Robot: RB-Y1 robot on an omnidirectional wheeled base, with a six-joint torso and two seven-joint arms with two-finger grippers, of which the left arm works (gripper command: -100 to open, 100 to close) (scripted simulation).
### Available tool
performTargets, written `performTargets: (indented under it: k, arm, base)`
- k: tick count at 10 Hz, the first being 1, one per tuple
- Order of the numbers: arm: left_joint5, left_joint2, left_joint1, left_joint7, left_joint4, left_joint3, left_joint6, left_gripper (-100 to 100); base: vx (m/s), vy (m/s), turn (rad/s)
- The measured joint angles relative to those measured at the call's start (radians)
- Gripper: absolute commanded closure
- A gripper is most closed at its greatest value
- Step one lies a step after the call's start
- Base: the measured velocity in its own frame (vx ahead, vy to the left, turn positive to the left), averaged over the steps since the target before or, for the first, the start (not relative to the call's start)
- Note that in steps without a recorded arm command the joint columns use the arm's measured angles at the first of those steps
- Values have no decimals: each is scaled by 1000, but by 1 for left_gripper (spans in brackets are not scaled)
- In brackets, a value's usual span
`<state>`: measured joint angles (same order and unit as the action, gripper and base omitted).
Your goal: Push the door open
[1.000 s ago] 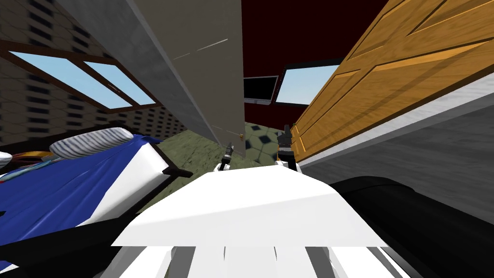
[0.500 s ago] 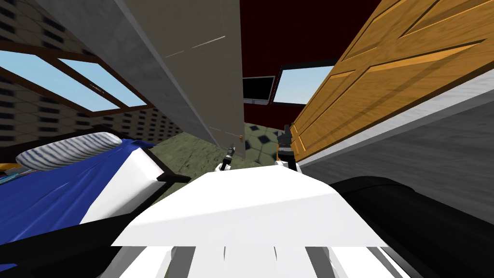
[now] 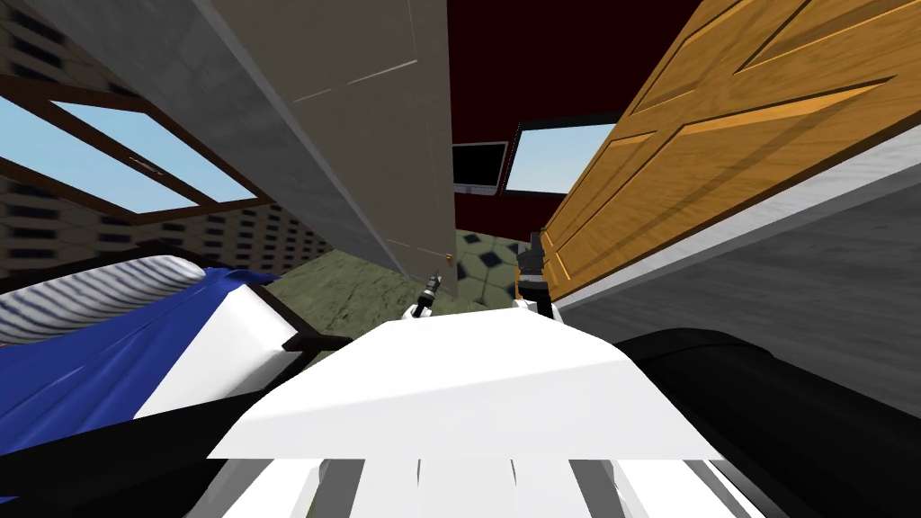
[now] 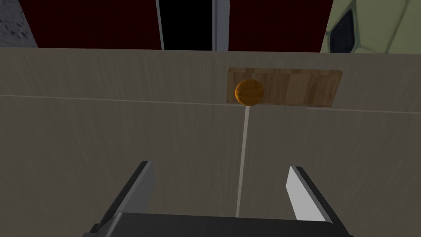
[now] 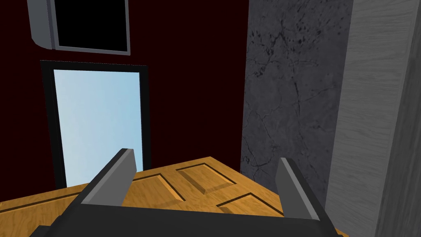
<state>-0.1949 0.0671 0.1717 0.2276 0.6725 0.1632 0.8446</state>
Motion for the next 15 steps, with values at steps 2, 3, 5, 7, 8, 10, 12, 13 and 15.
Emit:
performTargets:
  k: [2,3,5,7,8,10,12,13,15]
  arm:
    - [-11,0,16,12,-40,11,2,-100]
    - [-13,-3,27,14,-60,12,3,-100]
    - [-20,-8,45,17,-105,18,12,-100]
    - [-20,-5,41,16,-101,18,10,-100]
    - [-19,-4,39,13,-101,16,10,-100]
    - [-16,-5,45,7,-115,11,15,-100]
    - [-13,-8,43,1,-118,7,18,-100]
    - [-11,-10,41,-1,-118,5,18,-100]
    - [-9,-18,39,-7,-119,2,19,-100]
  base:
    - [68,63,-62]
    - [56,60,-72]
    - [31,40,-51]
    - [126,-56,-33]
    - [153,-59,-19]
    - [181,-62,-29]
    - [214,-58,-29]
    - [168,-77,-26]
    - [110,-56,-3]
